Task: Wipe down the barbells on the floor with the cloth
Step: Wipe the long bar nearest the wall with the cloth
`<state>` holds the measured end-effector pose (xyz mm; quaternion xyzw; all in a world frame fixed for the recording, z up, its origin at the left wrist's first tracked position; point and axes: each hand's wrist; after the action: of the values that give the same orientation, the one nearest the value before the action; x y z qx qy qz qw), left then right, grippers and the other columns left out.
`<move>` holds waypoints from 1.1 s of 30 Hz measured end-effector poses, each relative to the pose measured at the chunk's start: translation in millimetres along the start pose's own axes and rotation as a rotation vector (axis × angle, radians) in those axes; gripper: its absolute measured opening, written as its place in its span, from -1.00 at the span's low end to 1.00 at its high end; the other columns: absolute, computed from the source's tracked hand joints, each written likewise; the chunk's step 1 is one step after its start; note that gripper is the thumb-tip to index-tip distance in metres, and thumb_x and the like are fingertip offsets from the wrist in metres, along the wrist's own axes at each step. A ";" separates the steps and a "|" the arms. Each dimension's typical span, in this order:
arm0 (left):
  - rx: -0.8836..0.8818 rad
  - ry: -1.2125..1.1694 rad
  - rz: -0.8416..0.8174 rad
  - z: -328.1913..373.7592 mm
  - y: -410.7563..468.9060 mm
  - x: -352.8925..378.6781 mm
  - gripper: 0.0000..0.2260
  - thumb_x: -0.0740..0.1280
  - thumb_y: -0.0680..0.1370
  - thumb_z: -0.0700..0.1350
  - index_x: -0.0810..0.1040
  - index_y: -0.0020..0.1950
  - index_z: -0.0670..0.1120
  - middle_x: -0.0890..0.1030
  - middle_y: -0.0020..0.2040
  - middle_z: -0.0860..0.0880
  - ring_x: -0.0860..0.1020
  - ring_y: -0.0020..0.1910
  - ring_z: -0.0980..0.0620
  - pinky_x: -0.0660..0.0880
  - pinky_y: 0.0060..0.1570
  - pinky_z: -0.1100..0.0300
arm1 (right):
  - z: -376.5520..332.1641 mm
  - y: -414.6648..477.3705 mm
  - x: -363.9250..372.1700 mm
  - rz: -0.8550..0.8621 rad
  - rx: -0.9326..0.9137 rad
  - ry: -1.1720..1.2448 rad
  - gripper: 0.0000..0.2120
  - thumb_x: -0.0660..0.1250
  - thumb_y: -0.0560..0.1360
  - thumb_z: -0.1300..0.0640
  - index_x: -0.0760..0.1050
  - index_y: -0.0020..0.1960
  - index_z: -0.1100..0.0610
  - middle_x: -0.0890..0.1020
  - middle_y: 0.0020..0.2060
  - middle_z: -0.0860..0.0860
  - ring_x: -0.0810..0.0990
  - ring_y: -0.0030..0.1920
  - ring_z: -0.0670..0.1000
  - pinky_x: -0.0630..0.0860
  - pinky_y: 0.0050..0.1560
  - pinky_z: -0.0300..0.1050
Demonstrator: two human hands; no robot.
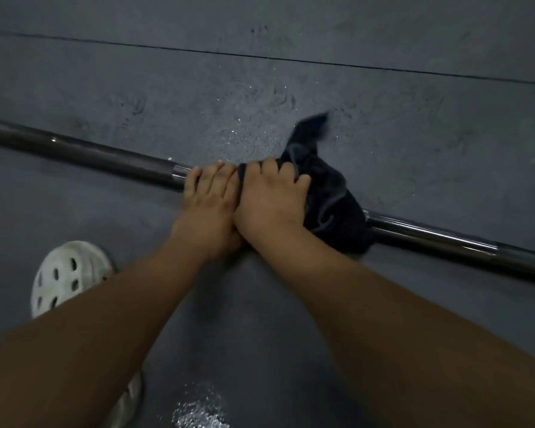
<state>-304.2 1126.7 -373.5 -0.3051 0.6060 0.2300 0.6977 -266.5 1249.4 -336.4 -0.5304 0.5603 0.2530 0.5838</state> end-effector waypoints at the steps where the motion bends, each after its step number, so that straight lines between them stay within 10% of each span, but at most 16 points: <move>1: 0.038 -0.006 0.029 -6.6 6.2 -1.4 -0.27 0.22 0.32 0.10 0.30 0.43 -0.22 0.43 0.36 -0.21 0.29 0.38 -0.17 0.05 0.41 -0.09 | -1.4 6.5 1.3 0.017 -0.030 0.003 -0.56 0.25 0.52 -0.02 0.36 0.37 0.05 0.46 0.31 0.08 0.40 0.26 0.19 0.29 0.24 0.21; 5: 0.103 -0.012 -0.048 -19.3 29.4 -16.6 -0.22 0.30 0.25 -0.01 0.25 0.49 -0.04 0.42 0.39 -0.08 0.34 0.34 -0.12 0.09 0.35 0.01 | 83.3 -3.2 -15.2 0.065 -0.365 -0.162 -0.19 0.41 0.34 -0.20 0.26 0.50 0.04 0.45 0.34 0.10 0.51 0.15 0.21 0.41 0.03 0.09; 11: 0.062 -0.073 -0.181 -23.3 78.1 -37.8 -0.16 0.30 0.36 0.05 0.04 0.60 0.01 0.26 0.53 -0.04 0.19 0.50 -0.05 0.05 0.42 0.01 | 240.5 -29.5 -41.6 0.027 -0.362 -0.325 -0.16 0.51 0.33 -0.09 0.26 0.50 0.11 0.45 0.30 0.30 0.54 0.05 0.37 0.55 -0.04 0.22; 17: 0.019 -0.008 -0.098 -19.2 123.5 -34.7 -0.18 0.31 0.41 0.03 0.02 0.60 -0.05 0.19 0.57 -0.11 0.20 0.52 -0.08 0.08 0.46 -0.03 | 133.3 58.6 -28.9 0.187 -0.450 -0.209 -0.38 0.08 0.49 -0.21 0.34 0.48 0.04 0.51 0.25 0.20 0.50 0.09 0.31 0.51 0.00 0.17; 22: 0.015 0.023 -0.139 -17.7 117.0 -41.1 -0.50 0.34 0.38 -0.03 0.35 0.29 -0.03 0.54 0.23 -0.15 0.52 0.17 -0.19 0.45 0.14 -0.05 | 110.2 59.2 -27.5 0.183 -0.556 -0.284 -0.34 0.21 0.55 -0.17 0.16 0.59 -0.01 0.38 0.43 0.20 0.45 0.24 0.28 0.45 0.09 0.15; 29: 0.047 -0.100 -0.162 -58.8 53.3 -55.9 -0.45 0.14 0.46 0.13 0.40 0.41 -0.05 0.46 0.37 -0.10 0.44 0.28 -0.14 0.34 0.26 -0.01 | 246.3 -25.2 -40.3 0.060 -0.496 -0.179 -0.27 0.13 0.52 -0.41 0.20 0.58 -0.07 0.29 0.48 0.29 0.45 0.31 0.35 0.52 0.18 0.28; 33: -0.126 -0.042 -0.036 -78.8 17.7 -26.5 -0.43 0.08 0.49 0.18 0.44 0.34 -0.17 0.49 0.29 -0.21 0.42 0.28 -0.23 0.21 0.35 -0.16 | 135.5 -0.8 -5.4 0.165 -0.594 -0.010 -0.37 0.27 0.45 -0.44 0.53 0.32 -0.02 0.48 0.31 0.26 0.52 0.19 0.31 0.46 0.14 0.21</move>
<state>-376.3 1085.0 -356.2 -0.3545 0.5698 0.2615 0.6938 -214.8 1373.1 -357.0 -0.6294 0.5002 0.4546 0.3834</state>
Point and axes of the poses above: each hand's wrist, its own y-axis towards the middle knuckle, its own x-axis out of the palm, z = x × y
